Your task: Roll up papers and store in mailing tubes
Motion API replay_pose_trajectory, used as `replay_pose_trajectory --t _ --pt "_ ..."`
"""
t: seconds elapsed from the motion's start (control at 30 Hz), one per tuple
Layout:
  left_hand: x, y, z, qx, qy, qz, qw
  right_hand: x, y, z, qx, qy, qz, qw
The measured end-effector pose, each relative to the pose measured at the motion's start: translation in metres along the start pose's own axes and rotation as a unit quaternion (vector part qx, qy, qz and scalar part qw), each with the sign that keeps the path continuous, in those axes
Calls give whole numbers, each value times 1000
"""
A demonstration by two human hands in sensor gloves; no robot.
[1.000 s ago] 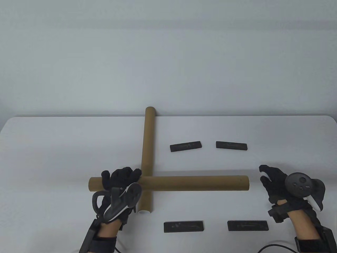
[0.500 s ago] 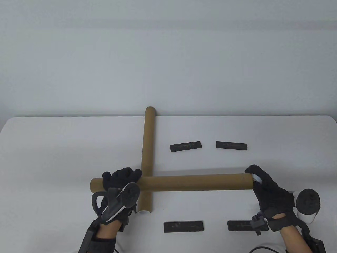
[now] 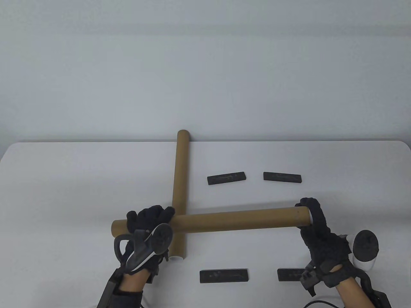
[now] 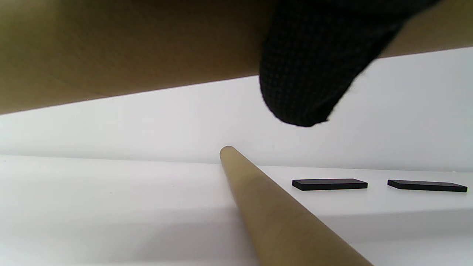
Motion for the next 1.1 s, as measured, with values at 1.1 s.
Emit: replay_pose_trajectory --t 1.1 --pt "-95 -67 -25 -332 349 101 871 2 -9 7 3 76 208 975"
Point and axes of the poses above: the tracker on the back of each hand, its own x axis roughly to the thumb side, its own z axis roughly from the fingertips to the wrist, y = z × x, the point moved 2 cm from there along -z, roughly from the wrist to the fingertips, and after that the axes turned 11 degrees about x, right-handed, at the moved point
